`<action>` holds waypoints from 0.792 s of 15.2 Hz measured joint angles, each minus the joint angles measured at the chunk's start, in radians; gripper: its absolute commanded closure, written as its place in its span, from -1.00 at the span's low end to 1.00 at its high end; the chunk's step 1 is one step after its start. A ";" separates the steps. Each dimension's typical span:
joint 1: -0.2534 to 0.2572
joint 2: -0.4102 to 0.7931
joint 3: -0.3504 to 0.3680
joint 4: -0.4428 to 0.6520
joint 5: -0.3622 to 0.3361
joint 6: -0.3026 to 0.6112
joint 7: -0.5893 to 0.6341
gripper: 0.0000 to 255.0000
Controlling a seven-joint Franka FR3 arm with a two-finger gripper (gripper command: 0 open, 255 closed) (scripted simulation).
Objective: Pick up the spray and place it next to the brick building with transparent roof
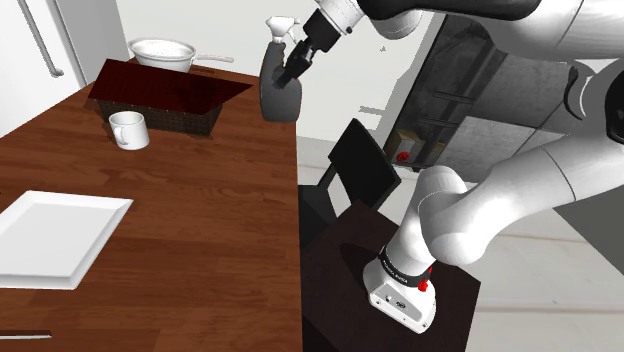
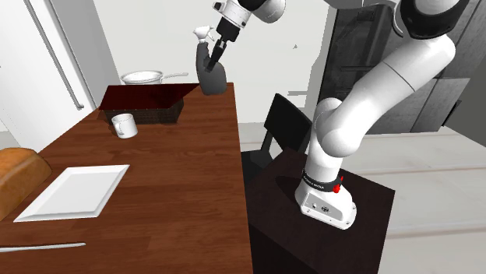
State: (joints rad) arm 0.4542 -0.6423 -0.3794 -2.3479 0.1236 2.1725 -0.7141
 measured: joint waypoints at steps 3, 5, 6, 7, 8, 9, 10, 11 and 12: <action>0.000 0.001 0.006 0.039 -0.002 -0.037 0.011 1.00; 0.019 0.055 -0.007 0.088 0.012 -0.031 0.004 1.00; 0.029 0.087 -0.013 0.118 0.020 -0.032 0.001 1.00; 0.042 0.127 -0.025 0.148 0.033 -0.024 -0.009 1.00; 0.053 0.162 -0.038 0.176 0.044 -0.018 -0.019 1.00; 0.066 0.204 -0.047 0.216 0.059 -0.019 -0.024 1.00; 0.080 0.253 -0.062 0.261 0.077 -0.019 -0.036 1.00; 0.090 0.293 -0.076 0.290 0.095 -0.013 -0.051 1.00; 0.101 0.333 -0.086 0.330 0.113 -0.017 -0.057 1.00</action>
State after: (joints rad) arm 0.5548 -0.3088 -0.4650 -2.0178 0.2363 2.1552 -0.7713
